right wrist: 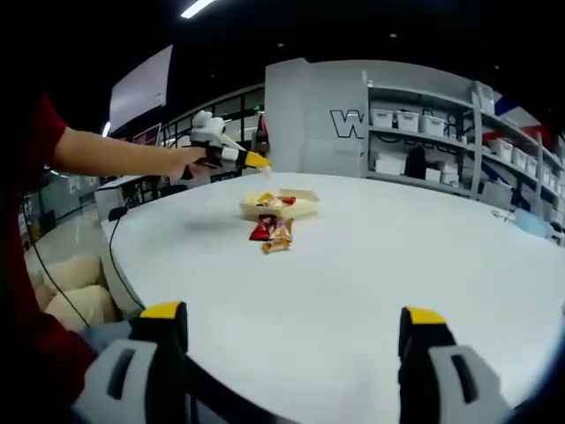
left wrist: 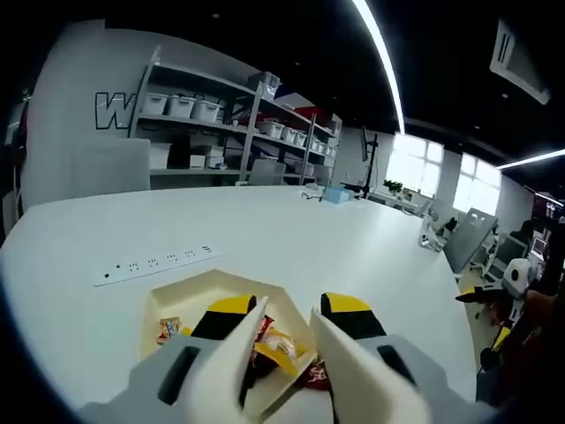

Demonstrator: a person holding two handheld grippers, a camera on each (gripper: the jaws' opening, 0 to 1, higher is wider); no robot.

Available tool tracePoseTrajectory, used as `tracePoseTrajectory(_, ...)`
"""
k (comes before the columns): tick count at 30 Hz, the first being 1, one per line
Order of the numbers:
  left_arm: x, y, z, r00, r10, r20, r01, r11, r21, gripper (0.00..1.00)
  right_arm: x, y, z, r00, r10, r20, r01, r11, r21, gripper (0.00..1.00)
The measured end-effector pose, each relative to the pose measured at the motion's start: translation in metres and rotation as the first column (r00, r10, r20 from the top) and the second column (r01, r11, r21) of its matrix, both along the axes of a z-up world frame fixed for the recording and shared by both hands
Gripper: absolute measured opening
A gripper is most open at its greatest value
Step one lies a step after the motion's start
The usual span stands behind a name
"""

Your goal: Place the target food into the container with the food tongs after gripping and lifting it, then release it inside without dropping or visibly crushing the food.

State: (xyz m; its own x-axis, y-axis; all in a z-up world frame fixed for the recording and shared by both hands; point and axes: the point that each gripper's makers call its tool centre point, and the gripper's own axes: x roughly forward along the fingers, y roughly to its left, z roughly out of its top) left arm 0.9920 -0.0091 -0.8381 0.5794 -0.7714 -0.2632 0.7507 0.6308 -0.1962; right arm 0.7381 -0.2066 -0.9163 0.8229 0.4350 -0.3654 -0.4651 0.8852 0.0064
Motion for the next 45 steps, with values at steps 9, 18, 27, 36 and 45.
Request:
tracePoseTrajectory(9, -0.019, -0.005, -0.003, 0.999, -0.036, 0.007, 0.036, 0.999, 0.020, 0.27, -0.005, 0.005, 0.003, 1.000, 0.012, 0.007, -0.012, 1.000, -0.004, 0.99)
tracePoseTrajectory(18, -0.048, -0.013, -0.006, 0.995, -0.104, 0.011, 0.104, 0.994, 0.014, 0.27, -0.005, 0.012, 0.010, 0.999, 0.030, 0.019, -0.030, 0.999, -0.011, 0.99)
tracePoseTrajectory(27, -0.069, -0.012, -0.007, 0.991, -0.131, 0.015, 0.131, 0.991, -0.015, 0.28, -0.004, 0.023, 0.007, 0.998, 0.054, 0.015, -0.053, 0.998, -0.013, 0.99)
tracePoseTrajectory(36, -0.083, -0.011, -0.026, 0.988, -0.152, -0.014, 0.152, 0.988, -0.009, 0.28, -0.005, 0.029, 0.004, 0.998, 0.067, 0.008, -0.067, 0.998, -0.015, 0.99)
tracePoseTrajectory(45, -0.099, -0.035, -0.046, 0.980, -0.197, -0.034, 0.197, 0.980, -0.001, 0.28, -0.007, 0.028, 0.000, 0.998, 0.067, -0.003, -0.067, 0.998, -0.016, 0.99)
